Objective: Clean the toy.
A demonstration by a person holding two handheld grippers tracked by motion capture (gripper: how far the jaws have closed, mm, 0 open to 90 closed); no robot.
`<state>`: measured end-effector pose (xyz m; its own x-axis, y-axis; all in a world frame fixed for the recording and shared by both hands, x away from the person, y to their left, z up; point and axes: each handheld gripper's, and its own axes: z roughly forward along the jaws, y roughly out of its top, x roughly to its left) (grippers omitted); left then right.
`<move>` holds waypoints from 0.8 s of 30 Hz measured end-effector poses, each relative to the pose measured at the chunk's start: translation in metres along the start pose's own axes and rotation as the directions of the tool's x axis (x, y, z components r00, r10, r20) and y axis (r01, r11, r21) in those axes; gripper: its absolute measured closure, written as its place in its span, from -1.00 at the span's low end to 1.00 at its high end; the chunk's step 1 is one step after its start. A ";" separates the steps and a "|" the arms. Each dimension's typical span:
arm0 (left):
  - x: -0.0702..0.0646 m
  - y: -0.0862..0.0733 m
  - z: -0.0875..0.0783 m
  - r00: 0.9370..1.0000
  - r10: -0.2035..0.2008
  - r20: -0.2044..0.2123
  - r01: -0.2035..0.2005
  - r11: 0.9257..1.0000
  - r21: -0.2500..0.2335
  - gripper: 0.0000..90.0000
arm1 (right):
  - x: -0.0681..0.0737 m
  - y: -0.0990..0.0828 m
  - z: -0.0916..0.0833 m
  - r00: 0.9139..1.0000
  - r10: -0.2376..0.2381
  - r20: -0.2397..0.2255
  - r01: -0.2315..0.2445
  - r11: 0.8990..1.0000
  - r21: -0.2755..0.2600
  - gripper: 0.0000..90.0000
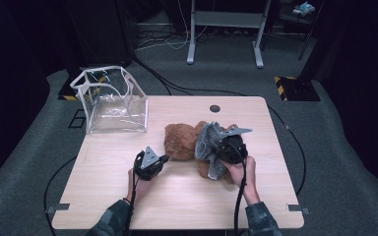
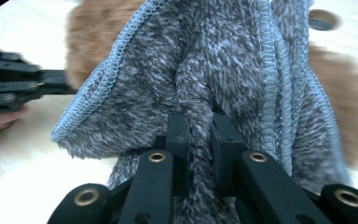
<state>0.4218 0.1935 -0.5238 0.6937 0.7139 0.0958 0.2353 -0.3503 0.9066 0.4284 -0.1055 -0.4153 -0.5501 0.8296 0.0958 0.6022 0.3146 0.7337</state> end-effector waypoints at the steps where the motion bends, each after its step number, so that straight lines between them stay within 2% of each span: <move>1: 0.000 0.000 0.000 1.000 0.000 0.000 0.000 1.000 0.000 0.99 | 0.004 0.001 0.004 0.999 -0.033 -0.006 0.033 0.999 0.009 0.78; 5: 0.000 0.000 0.000 1.000 0.000 0.001 0.000 1.000 -0.001 0.99 | 0.024 0.004 0.021 0.997 -0.070 -0.041 0.071 0.997 0.035 0.78; 7: 0.000 0.000 0.000 1.000 0.000 0.001 0.000 1.000 -0.001 0.99 | 0.032 0.005 0.029 0.997 -0.075 -0.035 0.077 0.996 0.047 0.77; 9: 0.000 0.000 0.000 1.000 -0.001 0.001 0.001 1.000 -0.001 0.99 | 0.035 0.003 0.036 0.997 -0.070 -0.042 0.072 0.996 0.043 0.77; 12: 0.000 0.000 0.000 1.000 0.001 0.001 -0.001 1.000 0.001 0.99 | 0.037 -0.001 0.043 0.997 -0.073 -0.021 0.074 0.996 0.043 0.78; 20: 0.000 0.000 0.000 1.000 -0.001 0.000 0.001 1.000 0.000 0.99 | 0.044 -0.017 0.042 0.995 -0.102 -0.007 0.103 0.993 0.060 0.78; 24: 0.000 0.000 0.000 1.000 0.000 0.000 0.000 1.000 0.001 0.99 | 0.047 -0.031 0.042 0.996 -0.092 -0.008 0.092 0.993 0.071 0.78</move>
<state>0.4218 0.1935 -0.5238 0.6934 0.7142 0.0957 0.2360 -0.3505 0.9064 0.4081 -0.0573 -0.4616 -0.6079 0.7933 0.0336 0.5883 0.4216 0.6900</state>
